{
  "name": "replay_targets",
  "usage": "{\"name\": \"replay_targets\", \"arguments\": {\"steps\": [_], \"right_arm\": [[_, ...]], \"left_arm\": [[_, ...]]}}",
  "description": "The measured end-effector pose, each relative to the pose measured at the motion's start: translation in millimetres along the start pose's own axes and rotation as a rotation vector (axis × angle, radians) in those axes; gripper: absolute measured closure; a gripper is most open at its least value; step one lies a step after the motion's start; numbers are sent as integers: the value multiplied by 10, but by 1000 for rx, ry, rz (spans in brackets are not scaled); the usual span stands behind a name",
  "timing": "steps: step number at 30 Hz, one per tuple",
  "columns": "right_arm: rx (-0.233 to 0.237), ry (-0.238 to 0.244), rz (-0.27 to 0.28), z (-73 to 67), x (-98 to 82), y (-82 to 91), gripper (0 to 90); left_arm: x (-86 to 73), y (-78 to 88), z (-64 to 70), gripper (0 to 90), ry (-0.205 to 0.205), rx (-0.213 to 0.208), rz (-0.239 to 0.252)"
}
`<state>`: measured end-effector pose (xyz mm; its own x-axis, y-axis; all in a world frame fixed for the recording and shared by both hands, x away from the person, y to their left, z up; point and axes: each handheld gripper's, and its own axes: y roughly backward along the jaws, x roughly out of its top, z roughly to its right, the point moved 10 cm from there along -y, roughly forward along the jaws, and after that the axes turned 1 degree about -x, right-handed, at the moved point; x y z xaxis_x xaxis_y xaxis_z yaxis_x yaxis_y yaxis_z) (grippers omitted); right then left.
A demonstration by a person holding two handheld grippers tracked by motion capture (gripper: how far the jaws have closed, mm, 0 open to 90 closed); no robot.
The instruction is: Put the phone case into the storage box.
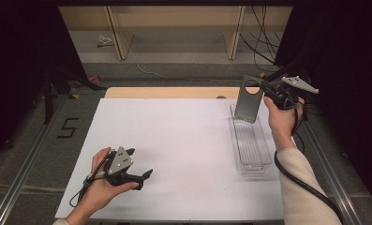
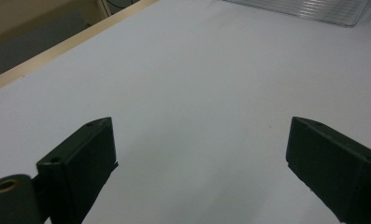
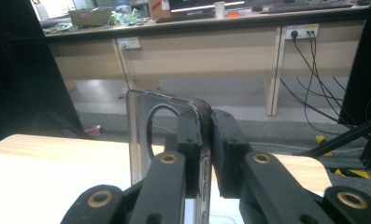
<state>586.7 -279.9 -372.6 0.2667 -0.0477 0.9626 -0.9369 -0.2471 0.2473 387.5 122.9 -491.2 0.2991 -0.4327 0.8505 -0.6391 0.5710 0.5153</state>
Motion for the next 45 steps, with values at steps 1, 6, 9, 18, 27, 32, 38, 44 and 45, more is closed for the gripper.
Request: {"name": "replay_targets", "arguments": {"steps": [1, 6, 9, 18, 27, 32, 38, 44, 45], "right_arm": [[-1, 3, -1, 0, -6, -7, 826], [-5, 7, -1, 14, -12, -18, 826], [-6, 6, -1, 22, -6, -31, 826], [-9, 4, -14, 36, -43, -78, 826], [-10, 5, -17, 58, -56, -109, 826], [-11, 3, -22, 70, -78, -134, 826], [-11, 12, -32, 62, -110, -164, 826], [-3, 9, -44, 61, -148, -204, 826], [-5, 11, -45, 63, -154, -213, 826]], "left_arm": [[-1, 2, -2, 79, 0, 1, 0], [6, 10, -8, 79, 2, 3, 4], [1, 5, -3, 79, 0, 1, 1], [8, 0, 0, 80, -1, -1, 2], [9, -5, -8, 80, 7, 1, 4], [3, -4, -8, 81, 7, 1, 2], [9, -2, -13, 80, 7, 3, 5], [5, -2, -16, 81, 7, 3, 2], [6, -3, -19, 81, 8, 4, 3]]}}
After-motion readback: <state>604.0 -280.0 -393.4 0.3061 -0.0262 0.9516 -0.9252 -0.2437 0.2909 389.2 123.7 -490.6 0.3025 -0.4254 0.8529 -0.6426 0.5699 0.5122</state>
